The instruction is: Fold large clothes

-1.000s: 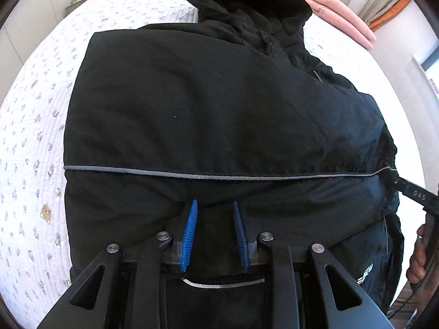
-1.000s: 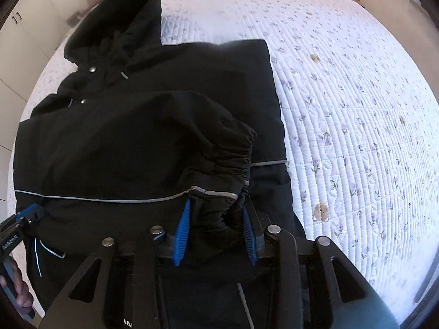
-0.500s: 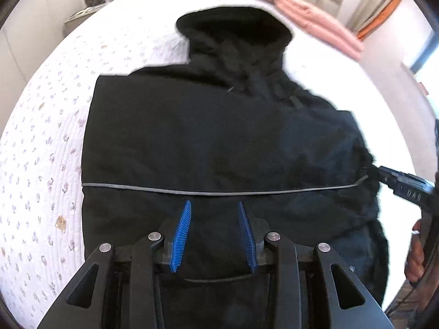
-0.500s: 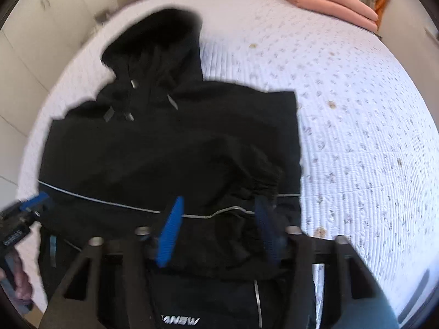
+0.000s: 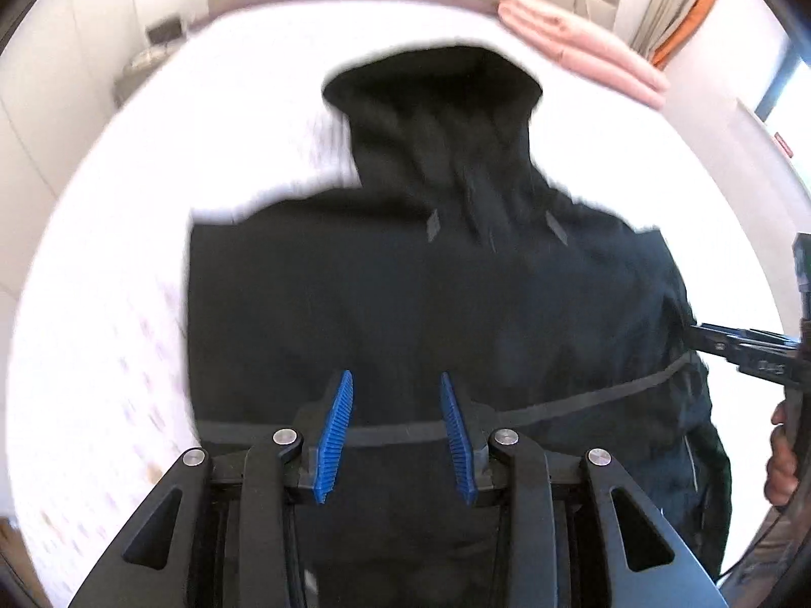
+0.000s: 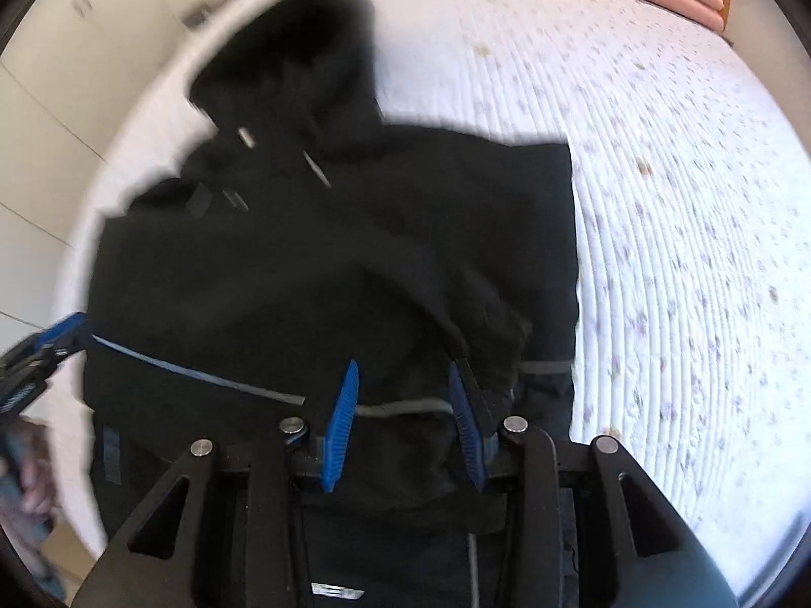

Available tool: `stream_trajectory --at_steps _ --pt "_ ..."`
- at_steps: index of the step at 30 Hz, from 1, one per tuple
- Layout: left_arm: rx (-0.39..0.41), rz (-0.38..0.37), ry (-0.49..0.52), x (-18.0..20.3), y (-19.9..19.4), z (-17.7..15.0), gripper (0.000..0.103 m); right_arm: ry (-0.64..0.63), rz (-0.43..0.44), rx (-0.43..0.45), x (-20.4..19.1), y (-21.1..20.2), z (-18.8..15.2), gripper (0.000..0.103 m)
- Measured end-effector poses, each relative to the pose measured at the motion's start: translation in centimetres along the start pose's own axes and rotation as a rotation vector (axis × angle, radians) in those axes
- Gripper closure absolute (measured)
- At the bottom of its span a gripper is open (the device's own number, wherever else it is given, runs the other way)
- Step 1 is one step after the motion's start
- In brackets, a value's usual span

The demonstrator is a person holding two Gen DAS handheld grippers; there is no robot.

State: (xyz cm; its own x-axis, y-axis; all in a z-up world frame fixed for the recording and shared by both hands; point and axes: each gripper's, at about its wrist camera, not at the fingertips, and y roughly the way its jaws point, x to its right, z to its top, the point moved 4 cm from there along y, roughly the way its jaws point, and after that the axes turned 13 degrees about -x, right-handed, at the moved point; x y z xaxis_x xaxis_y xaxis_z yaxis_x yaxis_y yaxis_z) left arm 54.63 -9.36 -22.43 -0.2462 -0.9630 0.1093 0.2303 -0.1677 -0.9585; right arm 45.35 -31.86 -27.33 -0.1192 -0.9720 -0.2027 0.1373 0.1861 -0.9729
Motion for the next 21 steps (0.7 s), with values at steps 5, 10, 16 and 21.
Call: stream_trajectory --at_steps 5,10,16,21 --pt "0.075 0.005 -0.019 -1.8 -0.7 8.1 0.064 -0.037 0.055 0.11 -0.5 -3.1 6.1 0.061" --pt "0.083 -0.04 -0.067 -3.4 2.0 16.1 0.064 -0.063 0.046 0.162 -1.5 -2.9 13.3 0.057" --pt "0.049 -0.074 -0.065 -4.1 6.2 22.8 0.063 -0.041 0.075 0.18 -2.4 -0.9 21.0 0.045" --pt "0.029 -0.032 -0.081 -5.0 10.2 27.0 0.054 -0.029 0.061 0.173 -3.2 1.9 26.2 0.042"
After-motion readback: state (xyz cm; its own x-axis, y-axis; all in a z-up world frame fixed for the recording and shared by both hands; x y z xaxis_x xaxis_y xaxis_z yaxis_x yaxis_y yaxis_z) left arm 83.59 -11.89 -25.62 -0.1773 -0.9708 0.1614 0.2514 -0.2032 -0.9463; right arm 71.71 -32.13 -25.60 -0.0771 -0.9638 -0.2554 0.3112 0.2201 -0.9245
